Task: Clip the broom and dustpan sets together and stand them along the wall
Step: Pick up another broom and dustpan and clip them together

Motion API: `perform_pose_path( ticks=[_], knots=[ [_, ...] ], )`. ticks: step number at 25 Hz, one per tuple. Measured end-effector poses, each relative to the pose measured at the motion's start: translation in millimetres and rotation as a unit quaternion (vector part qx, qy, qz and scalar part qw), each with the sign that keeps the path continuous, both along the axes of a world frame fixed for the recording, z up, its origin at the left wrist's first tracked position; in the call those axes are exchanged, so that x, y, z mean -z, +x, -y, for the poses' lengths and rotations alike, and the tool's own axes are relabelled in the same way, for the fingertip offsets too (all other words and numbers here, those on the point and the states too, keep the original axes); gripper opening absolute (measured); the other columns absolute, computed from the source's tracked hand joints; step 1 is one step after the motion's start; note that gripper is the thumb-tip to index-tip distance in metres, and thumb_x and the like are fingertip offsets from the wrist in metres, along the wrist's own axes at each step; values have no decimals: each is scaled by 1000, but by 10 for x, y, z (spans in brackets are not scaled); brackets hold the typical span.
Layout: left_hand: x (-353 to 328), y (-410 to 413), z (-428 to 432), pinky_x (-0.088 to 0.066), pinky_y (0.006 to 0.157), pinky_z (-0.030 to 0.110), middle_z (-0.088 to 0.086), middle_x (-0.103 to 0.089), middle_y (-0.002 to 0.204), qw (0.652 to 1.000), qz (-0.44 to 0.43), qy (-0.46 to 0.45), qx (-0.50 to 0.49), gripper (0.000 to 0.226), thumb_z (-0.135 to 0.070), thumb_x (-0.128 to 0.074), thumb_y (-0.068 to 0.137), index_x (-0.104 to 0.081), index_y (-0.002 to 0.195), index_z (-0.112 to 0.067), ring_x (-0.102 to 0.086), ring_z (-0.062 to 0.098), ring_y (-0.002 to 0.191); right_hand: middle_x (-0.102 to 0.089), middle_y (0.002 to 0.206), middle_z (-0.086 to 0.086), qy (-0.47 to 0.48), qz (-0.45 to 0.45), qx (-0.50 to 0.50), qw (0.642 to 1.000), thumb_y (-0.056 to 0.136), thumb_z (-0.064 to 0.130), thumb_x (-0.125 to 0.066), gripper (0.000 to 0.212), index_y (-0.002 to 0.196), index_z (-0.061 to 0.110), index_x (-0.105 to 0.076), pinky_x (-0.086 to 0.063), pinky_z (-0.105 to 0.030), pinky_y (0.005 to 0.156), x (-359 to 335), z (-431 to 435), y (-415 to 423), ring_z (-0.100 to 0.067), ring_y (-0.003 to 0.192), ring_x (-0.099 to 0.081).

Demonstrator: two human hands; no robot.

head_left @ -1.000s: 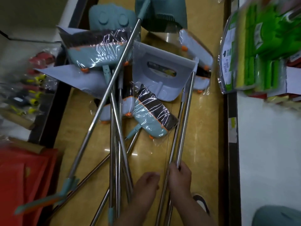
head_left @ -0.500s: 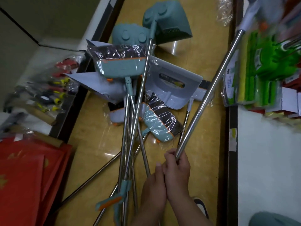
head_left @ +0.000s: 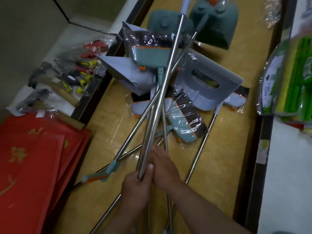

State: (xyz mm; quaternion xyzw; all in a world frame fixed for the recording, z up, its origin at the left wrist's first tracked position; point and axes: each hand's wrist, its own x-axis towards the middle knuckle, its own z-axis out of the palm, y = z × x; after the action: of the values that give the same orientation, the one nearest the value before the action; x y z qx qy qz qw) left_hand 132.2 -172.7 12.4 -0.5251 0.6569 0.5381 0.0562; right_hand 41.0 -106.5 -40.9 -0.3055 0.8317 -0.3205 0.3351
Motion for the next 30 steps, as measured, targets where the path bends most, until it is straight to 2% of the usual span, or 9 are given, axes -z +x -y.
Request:
perform_pose_path(
  ticks=[3, 6, 8, 11, 14, 17, 20, 24, 30],
  knots=[
    [-30, 75, 261, -44, 52, 26, -4, -61, 48, 998, -7, -16, -59, 45, -41, -63, 93, -66, 59, -11, -60, 12, 51, -24, 164, 10, 24, -72, -142, 987, 99, 34, -50, 53, 151, 29, -40, -8, -39, 123, 33, 516, -4, -18, 155, 1],
    [17, 101, 536, -38, 43, 12, -13, -59, 44, 995, -31, -28, -89, 39, -38, -62, 94, -67, 64, -14, -54, -4, 43, -6, 168, 7, 140, -134, -253, 948, 102, 45, -38, 61, 158, 29, -20, 2, -50, 123, 137, 983, -97, -22, 154, 14],
    [74, 125, 667, -34, 41, 16, -13, -50, 38, 994, -35, -29, -100, 42, -40, -62, 94, -61, 60, -15, -46, 0, 38, -5, 168, 5, 212, -168, -320, 908, 102, 46, -34, 63, 159, 25, -16, 3, -53, 123, 223, 1128, -122, -24, 154, 14],
    [150, 185, 768, -33, 43, 20, -12, -46, 36, 992, -39, 3, -118, 41, -41, -61, 94, -63, 62, -17, -41, 1, 35, -13, 168, 3, 321, -215, -422, 820, 102, 48, -26, 61, 159, 27, -20, 6, -55, 122, 421, 1113, -73, -26, 154, 13],
    [238, 230, 836, -36, 49, 25, -10, -41, 37, 989, -36, 10, -142, 52, -43, -63, 92, -46, 47, -23, -41, 8, 37, -21, 166, -2, 399, -241, -467, 751, 101, 54, -23, 61, 157, 29, -24, 10, -58, 120, 602, 975, 39, -29, 155, 7],
    [291, 276, 876, -37, 50, 31, -10, -36, 42, 991, -28, 1, -131, 52, -47, -64, 90, -40, 51, -21, -40, 15, 43, -35, 159, -5, 437, -287, -474, 709, 99, 57, -34, 58, 150, 32, -40, 10, -62, 117, 683, 855, 109, -35, 152, -10],
    [254, 297, 821, -35, 49, 28, -10, -36, 43, 992, -27, 14, -119, 49, -47, -62, 91, -41, 55, -21, -37, 12, 42, -48, 150, -3, 480, -302, -486, 665, 94, 52, -50, 53, 142, 28, -52, -4, -59, 118, 706, 758, 132, -32, 147, -26],
    [215, 291, 758, -32, 48, 25, -11, -34, 42, 996, -27, 8, -88, 50, -47, -61, 92, -38, 54, -23, -34, 7, 40, -58, 138, -3, 478, -299, -470, 679, 97, 38, -53, 43, 137, 22, -56, -32, -43, 109, 635, 672, -19, -26, 132, -48],
    [206, 242, 671, -35, 49, 27, -5, -36, 49, 997, -17, 3, -72, 46, -49, -59, 92, -44, 61, -20, -35, 9, 42, -52, 138, -10, 547, -198, -383, 717, 97, 29, -54, 47, 142, 17, -51, -48, -38, 92, 841, 542, -26, -26, 125, -52]
  ],
)
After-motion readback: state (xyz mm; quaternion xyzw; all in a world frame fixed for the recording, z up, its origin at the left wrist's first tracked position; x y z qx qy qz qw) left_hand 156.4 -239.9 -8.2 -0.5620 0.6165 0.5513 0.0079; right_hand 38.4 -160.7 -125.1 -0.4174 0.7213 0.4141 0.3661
